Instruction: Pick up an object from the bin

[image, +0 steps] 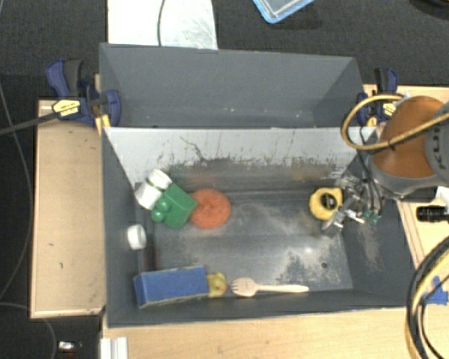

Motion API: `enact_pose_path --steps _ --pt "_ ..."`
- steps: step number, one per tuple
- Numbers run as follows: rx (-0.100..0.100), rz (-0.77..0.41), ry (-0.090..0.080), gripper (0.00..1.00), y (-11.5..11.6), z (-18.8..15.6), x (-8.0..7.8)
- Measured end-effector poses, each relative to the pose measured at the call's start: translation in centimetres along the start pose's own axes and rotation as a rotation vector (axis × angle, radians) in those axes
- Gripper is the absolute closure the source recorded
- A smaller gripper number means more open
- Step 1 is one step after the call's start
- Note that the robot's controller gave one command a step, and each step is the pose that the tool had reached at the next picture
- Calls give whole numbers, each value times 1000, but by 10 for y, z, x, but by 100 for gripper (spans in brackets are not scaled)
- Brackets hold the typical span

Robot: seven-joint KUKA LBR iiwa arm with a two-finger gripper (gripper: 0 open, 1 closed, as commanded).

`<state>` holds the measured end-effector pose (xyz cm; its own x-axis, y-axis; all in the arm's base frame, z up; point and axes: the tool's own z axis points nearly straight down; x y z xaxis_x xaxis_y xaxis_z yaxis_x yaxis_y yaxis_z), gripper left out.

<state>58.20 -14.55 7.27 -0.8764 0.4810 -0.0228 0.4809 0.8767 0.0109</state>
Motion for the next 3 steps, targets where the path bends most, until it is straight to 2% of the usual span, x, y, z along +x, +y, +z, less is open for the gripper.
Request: enact_pose_path --steps 2,3 --pt "0 -6 -3 100 0 -35 -1" --pt "2 -7 4 100 -1 -71 0"
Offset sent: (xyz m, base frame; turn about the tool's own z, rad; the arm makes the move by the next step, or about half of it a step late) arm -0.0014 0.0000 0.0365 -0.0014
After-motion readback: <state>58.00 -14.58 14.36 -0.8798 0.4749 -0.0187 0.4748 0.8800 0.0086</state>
